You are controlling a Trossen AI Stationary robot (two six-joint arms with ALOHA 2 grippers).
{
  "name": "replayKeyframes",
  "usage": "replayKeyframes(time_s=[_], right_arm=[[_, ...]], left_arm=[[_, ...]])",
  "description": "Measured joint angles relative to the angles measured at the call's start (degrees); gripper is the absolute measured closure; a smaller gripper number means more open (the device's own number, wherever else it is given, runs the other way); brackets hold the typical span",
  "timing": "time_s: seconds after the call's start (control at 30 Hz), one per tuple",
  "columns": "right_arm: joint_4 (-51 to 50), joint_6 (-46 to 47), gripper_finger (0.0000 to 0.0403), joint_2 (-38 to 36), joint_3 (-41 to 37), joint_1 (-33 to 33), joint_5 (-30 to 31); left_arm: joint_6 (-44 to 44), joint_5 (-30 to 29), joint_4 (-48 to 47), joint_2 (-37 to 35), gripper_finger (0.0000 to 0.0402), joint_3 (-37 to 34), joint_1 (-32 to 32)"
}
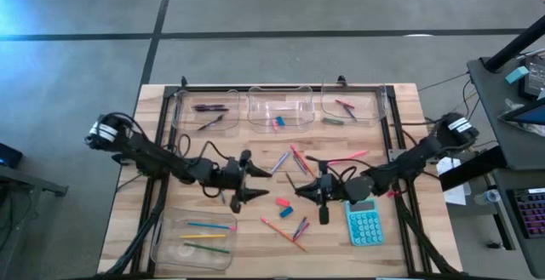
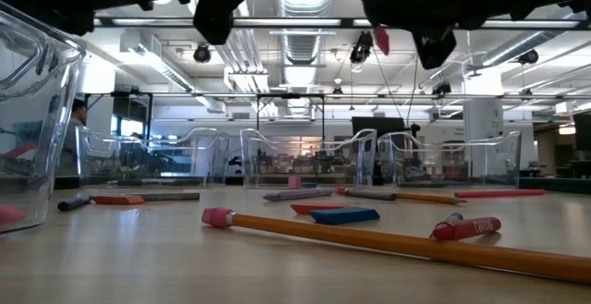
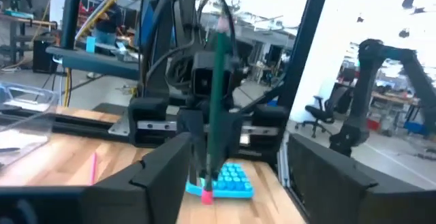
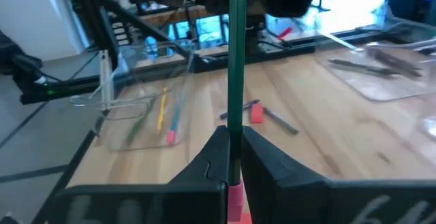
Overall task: Sort crayons/erasers/pens/pencils in bins
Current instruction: Put the dark green pencil into the bottom transparent bin
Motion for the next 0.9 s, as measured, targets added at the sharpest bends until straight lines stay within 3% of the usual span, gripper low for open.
replayKeyframes(time_s=[0.3, 0.53, 0.73, 0.9], right_arm=[[0.1, 0.0, 0.0390, 2.5, 2.9, -0.1, -1.0], [-0.2, 0.5, 0.0390, 2.4, 2.9, -0.3, -1.0], [-0.4, 0.7, 0.0390, 2.6, 2.9, -0.4, -1.0], [-0.3, 0.7, 0.0390, 2.6, 2.9, -0.4, -1.0]], left_arm=[[1.1, -1.5, -0.2, 9.4, 0.0082, 8.6, 0.3], [1.2, -2.2, 0.0, 12.2, 0.0075, 12.3, 0.5], [1.3, -4.8, -0.3, 13.6, 0.0108, 13.9, 0.5], [1.4, -4.8, -0.3, 14.3, 0.0178, 15.0, 0.5]])
